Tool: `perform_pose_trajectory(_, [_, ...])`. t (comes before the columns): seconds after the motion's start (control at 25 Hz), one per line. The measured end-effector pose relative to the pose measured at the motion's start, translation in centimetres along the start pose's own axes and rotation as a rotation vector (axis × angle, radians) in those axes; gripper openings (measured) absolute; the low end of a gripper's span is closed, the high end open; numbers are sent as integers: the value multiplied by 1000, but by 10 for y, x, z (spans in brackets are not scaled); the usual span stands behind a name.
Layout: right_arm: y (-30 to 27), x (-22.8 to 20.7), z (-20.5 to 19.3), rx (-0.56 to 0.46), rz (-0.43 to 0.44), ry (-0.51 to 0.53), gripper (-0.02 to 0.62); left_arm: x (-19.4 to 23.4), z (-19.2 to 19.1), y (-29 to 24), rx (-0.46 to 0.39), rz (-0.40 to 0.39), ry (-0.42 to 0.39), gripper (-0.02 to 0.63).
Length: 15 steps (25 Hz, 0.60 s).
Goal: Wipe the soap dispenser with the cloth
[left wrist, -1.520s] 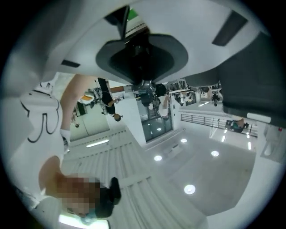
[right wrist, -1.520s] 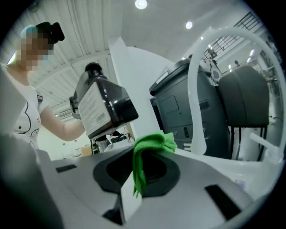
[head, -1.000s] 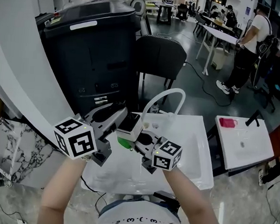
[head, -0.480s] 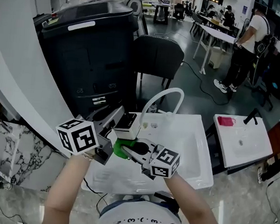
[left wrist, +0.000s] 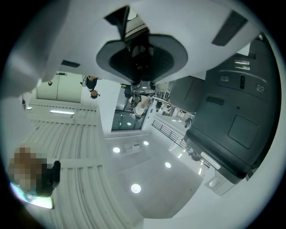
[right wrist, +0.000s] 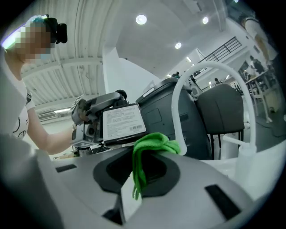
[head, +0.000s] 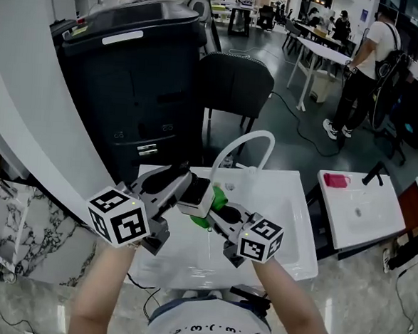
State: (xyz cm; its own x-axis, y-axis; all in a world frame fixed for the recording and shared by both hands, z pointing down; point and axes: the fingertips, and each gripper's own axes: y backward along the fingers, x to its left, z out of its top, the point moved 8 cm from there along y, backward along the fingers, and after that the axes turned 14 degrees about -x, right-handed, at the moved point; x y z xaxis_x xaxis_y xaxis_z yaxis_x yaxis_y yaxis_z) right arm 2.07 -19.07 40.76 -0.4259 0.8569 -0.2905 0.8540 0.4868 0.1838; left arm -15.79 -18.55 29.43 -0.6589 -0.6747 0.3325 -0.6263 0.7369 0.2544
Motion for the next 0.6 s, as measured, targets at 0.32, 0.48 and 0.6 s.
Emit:
perform_pose_trajectory(0.32, [1,30,-8,49,110,32,48,8,-11,1,-77,93,13,94])
perform_pose_trajectory(0.48, [2,44,-11,67,159,79,48,14,-15,3,-92,134,17,94])
perform_pose_trajectory(0.6, [7,50,-11,79,199,125,48,17,-19,5,-96,165,-13,94])
